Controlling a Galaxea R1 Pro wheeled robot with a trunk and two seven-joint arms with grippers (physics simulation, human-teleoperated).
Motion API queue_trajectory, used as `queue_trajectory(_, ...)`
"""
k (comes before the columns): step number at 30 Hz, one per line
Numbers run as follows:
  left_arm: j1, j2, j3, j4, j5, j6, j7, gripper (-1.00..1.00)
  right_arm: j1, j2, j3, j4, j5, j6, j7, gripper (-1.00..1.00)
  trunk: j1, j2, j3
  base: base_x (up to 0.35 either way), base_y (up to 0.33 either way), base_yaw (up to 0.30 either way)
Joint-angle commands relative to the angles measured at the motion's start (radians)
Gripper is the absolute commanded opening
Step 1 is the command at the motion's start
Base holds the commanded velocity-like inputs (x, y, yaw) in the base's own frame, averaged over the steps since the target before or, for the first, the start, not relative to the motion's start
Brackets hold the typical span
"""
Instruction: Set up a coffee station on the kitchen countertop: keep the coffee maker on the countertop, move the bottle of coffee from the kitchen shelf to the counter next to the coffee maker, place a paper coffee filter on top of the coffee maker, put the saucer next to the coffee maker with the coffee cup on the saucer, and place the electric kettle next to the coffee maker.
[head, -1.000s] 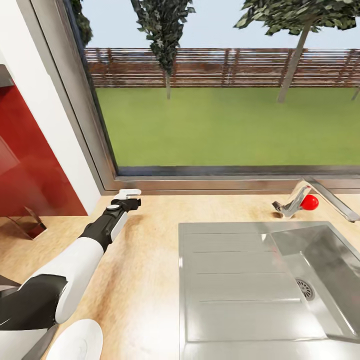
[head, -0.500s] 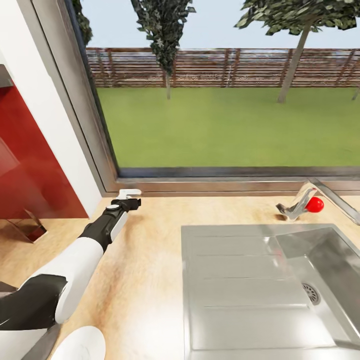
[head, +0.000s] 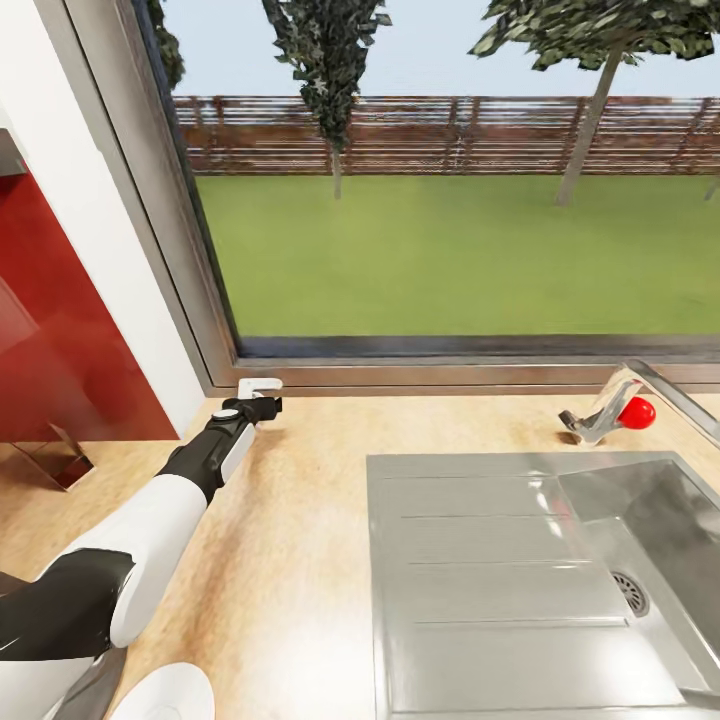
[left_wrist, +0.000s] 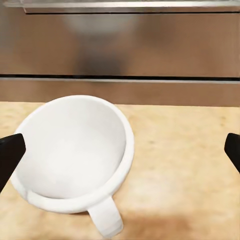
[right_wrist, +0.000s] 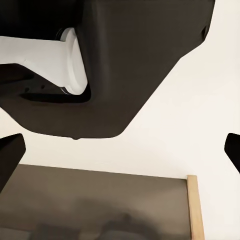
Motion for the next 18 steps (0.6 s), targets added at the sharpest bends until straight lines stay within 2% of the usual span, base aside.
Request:
queue_trajectory(1,-0.001,0.001,-0.008,-0.002,0.011,0.005,0.009,1.00,0.000,0.000,-0.008,-0.003,0.009,0.006,0.005,1.00,0.001,-0.002,-0.002,0.001,0.001,0.000)
queue_trajectory(18,0.000,-0.001,-0.010,0.008,0.010,0.004,0.010,1.00,0.000,0.000,-0.008,-0.003,0.009,0.004,0.006,1.00,0.001,-0.002,-0.002,0.000,0.000,0.000)
